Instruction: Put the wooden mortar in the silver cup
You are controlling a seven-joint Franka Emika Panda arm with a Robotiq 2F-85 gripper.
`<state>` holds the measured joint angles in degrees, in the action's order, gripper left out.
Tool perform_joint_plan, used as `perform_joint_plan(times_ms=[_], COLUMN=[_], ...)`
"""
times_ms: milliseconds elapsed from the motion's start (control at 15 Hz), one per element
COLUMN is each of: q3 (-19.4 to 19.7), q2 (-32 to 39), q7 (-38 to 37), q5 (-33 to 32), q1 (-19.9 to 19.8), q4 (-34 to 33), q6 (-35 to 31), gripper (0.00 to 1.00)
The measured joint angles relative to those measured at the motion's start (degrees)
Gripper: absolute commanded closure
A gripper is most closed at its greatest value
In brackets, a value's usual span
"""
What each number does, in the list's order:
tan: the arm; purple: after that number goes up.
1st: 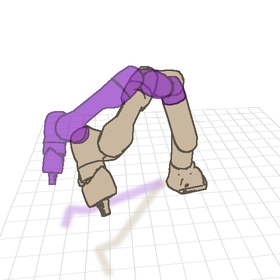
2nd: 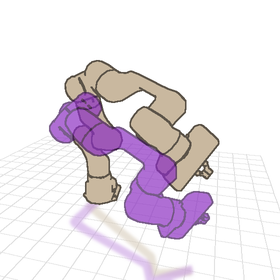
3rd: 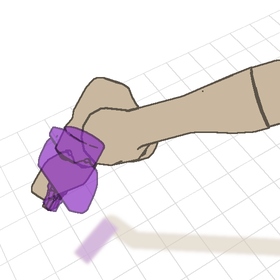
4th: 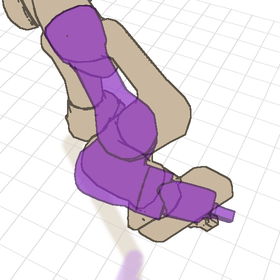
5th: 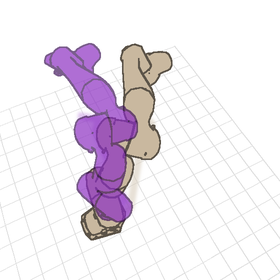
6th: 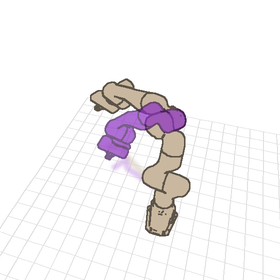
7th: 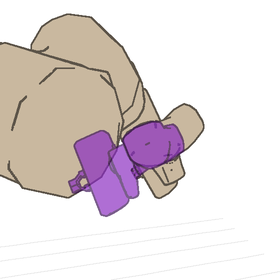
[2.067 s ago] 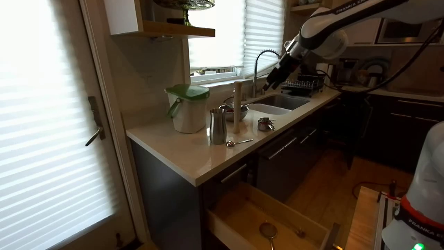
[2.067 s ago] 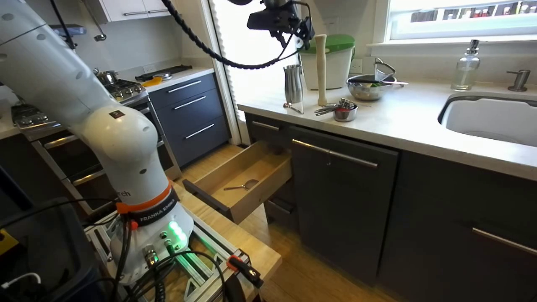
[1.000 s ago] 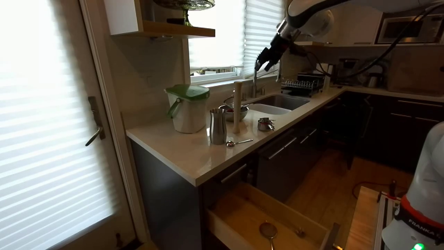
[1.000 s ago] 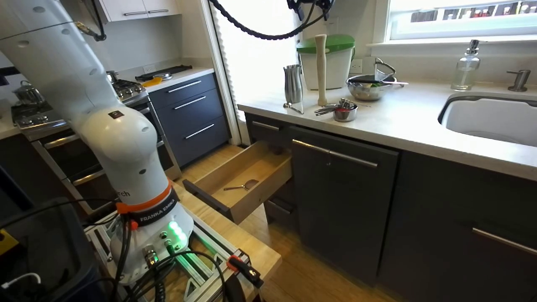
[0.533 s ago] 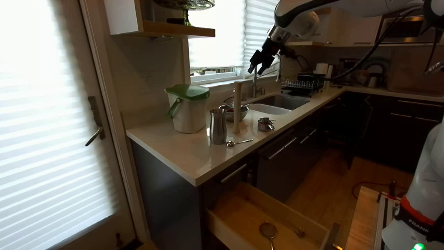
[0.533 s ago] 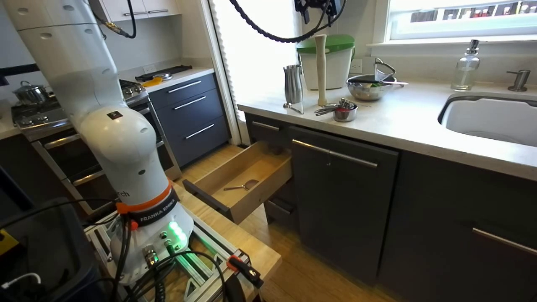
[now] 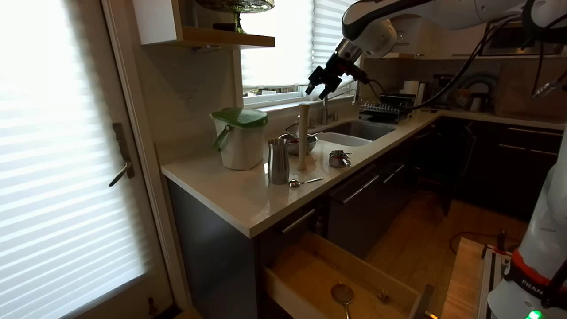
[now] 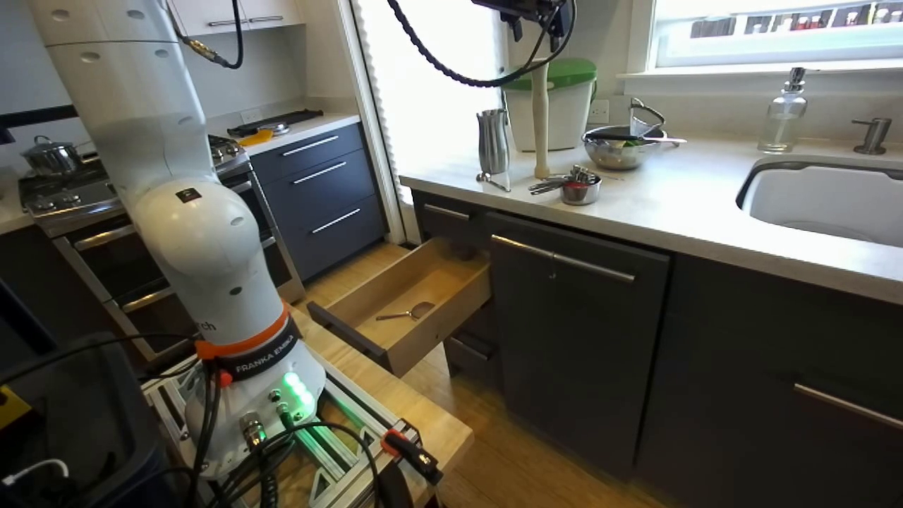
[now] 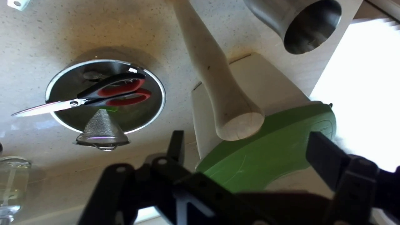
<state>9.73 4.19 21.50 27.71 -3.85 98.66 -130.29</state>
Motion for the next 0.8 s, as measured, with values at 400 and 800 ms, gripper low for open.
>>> perform_joint_plan(times_ms=[400,800], q3=[-2.0,-3.3], q2=[4.5,6.7], q7=[-2.1,-5.4], q5=[-0.1,-4.1], q1=[-1.7,-2.1], q4=[-3.8,-6.7], q6=[-0.3,1.3], gripper=[0.00,0.00])
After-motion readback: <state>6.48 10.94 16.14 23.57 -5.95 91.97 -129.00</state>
